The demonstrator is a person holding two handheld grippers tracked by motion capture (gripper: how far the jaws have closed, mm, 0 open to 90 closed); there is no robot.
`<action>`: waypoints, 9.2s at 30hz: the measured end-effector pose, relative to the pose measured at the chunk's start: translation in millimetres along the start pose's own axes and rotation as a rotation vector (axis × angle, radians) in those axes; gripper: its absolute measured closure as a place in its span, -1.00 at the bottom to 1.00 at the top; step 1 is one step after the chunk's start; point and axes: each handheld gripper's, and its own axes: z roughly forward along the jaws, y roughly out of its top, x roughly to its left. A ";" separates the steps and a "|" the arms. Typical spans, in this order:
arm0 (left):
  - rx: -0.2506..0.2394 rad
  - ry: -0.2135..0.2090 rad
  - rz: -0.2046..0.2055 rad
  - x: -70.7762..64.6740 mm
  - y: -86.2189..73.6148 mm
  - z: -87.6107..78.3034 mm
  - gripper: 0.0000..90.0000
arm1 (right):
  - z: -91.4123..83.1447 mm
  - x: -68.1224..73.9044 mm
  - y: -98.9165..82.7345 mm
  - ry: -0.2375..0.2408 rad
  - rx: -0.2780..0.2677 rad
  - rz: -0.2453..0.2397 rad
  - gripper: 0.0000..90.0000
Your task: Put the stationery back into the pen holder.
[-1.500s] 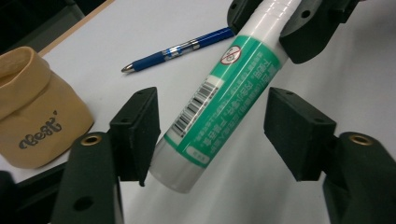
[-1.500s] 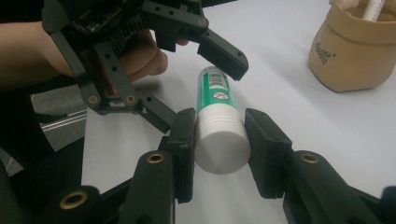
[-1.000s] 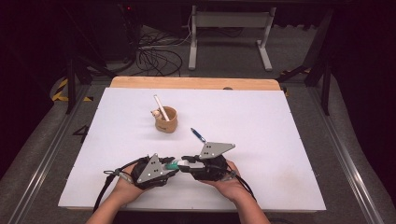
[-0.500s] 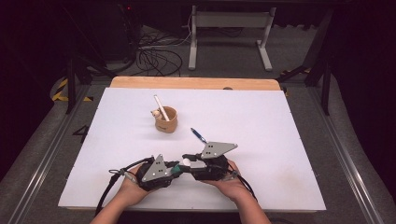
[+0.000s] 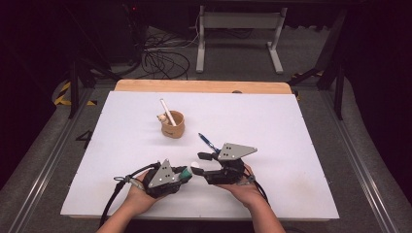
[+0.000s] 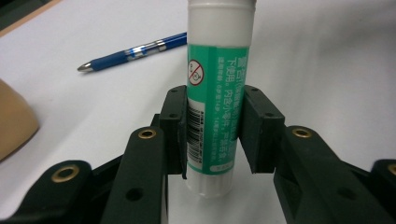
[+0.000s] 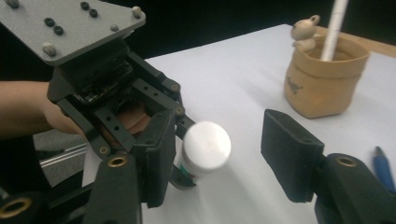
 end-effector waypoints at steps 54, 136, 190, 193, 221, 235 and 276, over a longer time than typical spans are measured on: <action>-0.190 0.165 -0.229 68.5 27.1 -2.1 0.45 | -53.5 -32.2 -3.6 -0.227 -0.128 0.001 -0.72; -0.151 0.370 -0.298 129.0 29.6 46.8 0.44 | -52.8 -32.9 -4.8 -0.242 -0.123 -0.003 -0.69; -0.102 0.405 -0.267 120.5 31.9 24.9 0.92 | -50.2 -33.7 -7.1 -0.266 -0.093 -0.008 -0.59; -0.072 0.404 -0.287 123.0 33.6 28.1 0.99 | -50.2 -33.7 -7.1 -0.266 -0.092 -0.009 -0.58; -0.005 0.325 -0.348 128.9 31.4 31.2 0.99 | -49.1 -33.5 -7.2 -0.260 -0.093 -0.007 -0.58; -0.067 0.335 -0.374 127.5 32.4 22.3 0.91 | -47.7 -37.0 -10.3 -0.284 -0.063 -0.003 -0.54; -0.100 0.274 -0.278 63.1 -7.2 -45.1 -0.23 | -29.7 -48.3 -27.6 -0.361 0.142 0.028 -0.08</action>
